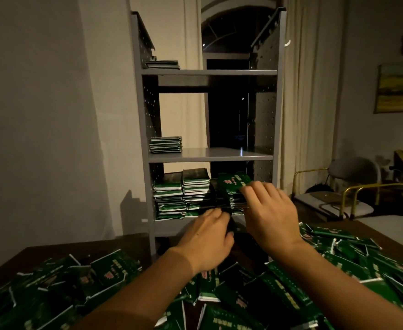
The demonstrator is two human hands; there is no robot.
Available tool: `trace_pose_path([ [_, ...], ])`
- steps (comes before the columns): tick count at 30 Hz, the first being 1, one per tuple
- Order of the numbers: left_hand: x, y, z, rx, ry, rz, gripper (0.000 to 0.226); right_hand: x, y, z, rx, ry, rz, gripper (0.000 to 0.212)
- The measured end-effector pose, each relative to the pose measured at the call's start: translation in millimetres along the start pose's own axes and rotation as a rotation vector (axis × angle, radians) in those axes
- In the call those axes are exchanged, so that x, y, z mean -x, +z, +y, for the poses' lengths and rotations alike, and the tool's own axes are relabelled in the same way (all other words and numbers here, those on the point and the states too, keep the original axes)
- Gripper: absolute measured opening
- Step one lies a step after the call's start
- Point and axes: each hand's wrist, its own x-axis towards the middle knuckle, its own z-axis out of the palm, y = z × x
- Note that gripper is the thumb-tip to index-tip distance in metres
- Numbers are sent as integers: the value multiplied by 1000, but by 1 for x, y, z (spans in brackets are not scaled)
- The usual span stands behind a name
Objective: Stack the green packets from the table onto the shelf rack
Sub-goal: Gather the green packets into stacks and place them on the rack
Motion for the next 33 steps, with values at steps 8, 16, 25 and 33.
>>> trace_pose_path([
  [8, -10, 8, -13, 39, 82, 81, 24, -17, 36, 0, -13, 36, -53, 48],
  [16, -28, 7, -6, 192, 25, 88, 10, -28, 51, 4, -68, 31, -119, 52],
  [25, -47, 15, -11, 348, -129, 83, 3, -39, 60, 4, -125, 71, -238, 68],
  [33, -54, 29, -11, 415, -173, 124, 40, -11, 43, -1, -400, 292, -305, 14],
])
